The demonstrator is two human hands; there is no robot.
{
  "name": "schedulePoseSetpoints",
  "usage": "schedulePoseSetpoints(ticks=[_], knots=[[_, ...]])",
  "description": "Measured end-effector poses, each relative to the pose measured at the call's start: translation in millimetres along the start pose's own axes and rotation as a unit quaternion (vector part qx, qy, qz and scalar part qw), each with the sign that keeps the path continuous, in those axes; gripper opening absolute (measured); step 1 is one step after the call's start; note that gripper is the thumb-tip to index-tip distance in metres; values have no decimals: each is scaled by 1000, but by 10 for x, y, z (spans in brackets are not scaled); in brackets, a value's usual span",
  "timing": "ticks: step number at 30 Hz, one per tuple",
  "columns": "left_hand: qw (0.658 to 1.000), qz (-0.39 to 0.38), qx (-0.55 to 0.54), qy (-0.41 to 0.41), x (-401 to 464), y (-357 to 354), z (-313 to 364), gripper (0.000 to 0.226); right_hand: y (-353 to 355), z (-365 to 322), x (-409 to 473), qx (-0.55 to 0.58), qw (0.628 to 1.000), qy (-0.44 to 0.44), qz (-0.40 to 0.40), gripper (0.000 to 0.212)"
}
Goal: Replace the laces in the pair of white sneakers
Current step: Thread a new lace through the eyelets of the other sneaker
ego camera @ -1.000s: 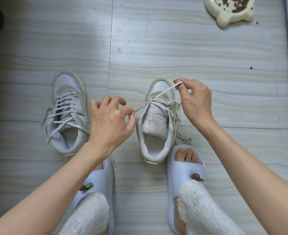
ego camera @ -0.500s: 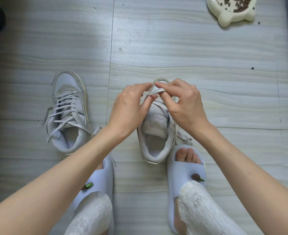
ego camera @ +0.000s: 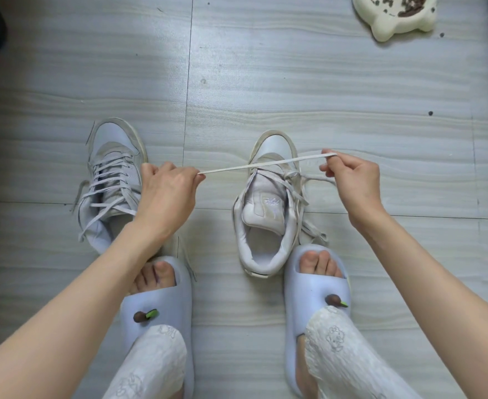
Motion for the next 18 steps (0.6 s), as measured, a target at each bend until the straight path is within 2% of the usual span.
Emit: schedulePoseSetpoints(ticks=[3, 7, 9, 11, 12, 13, 15, 17, 18], knots=[[998, -49, 24, 27, 19, -65, -23, 27, 47, 33, 26, 56, 998, -21, 24, 17], [981, -175, 1, 78, 52, -151, -41, 32, 119, -14, 135, 66, 996, -28, 46, 16], [977, -196, -41, 70, 107, -113, 28, 32, 112, -22, 200, 1, 999, -18, 30, 26], [958, -200, -187, 89, 166, -101, 110, 28, 59, -1, 192, -136, 991, -7, 0, 52], [928, -197, -291, 121, 180, -118, 135, 25, 28, 2, 153, -191, 982, 9, 2, 61], [888, -189, -388, 157, 185, -142, 153, 23, -8, -25, 92, -223, 974, 41, 16, 60], [804, -174, -524, 220, 179, -224, 178, 17, -142, -147, -82, -222, 965, 138, 35, 36], [744, -169, -590, 264, 177, -318, 200, 11, -374, -234, -236, -208, 956, 207, -23, 12], [723, -165, -610, 280, 186, -343, 212, 8, -500, -252, -292, -212, 948, 227, -63, 12]])
Point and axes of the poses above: each hand's wrist, its own x-axis towards the middle knuckle, its own y-axis out of the back of the hand, z = x × y, the point moved 6 cm from there along x, towards the middle knuckle, and after that the axes turned 4 degrees about -z, right-handed, at the moved point
